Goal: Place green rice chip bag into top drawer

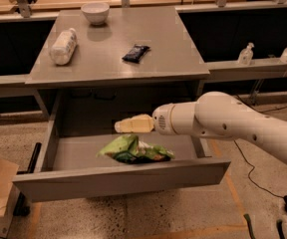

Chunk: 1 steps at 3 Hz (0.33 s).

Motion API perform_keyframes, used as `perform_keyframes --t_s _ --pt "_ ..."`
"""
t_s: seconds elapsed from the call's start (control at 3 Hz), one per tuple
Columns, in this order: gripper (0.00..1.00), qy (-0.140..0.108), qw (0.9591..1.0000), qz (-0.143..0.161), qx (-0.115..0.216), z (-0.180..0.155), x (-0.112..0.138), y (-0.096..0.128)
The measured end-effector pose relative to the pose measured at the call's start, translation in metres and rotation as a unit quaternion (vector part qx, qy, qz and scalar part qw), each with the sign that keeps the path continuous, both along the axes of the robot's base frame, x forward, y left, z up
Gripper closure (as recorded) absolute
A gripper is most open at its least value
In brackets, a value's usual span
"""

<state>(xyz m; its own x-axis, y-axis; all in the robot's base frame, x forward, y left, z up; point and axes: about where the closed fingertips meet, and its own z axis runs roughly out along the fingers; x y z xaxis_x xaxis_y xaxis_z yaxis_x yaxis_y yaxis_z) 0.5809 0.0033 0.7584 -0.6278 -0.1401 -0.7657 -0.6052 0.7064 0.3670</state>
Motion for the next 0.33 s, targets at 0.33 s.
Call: perform_keyframes --t_s 0.33 --pt "0.0 -0.042 0.9988 0.024 -0.004 0.0384 0.0069 0.0152"
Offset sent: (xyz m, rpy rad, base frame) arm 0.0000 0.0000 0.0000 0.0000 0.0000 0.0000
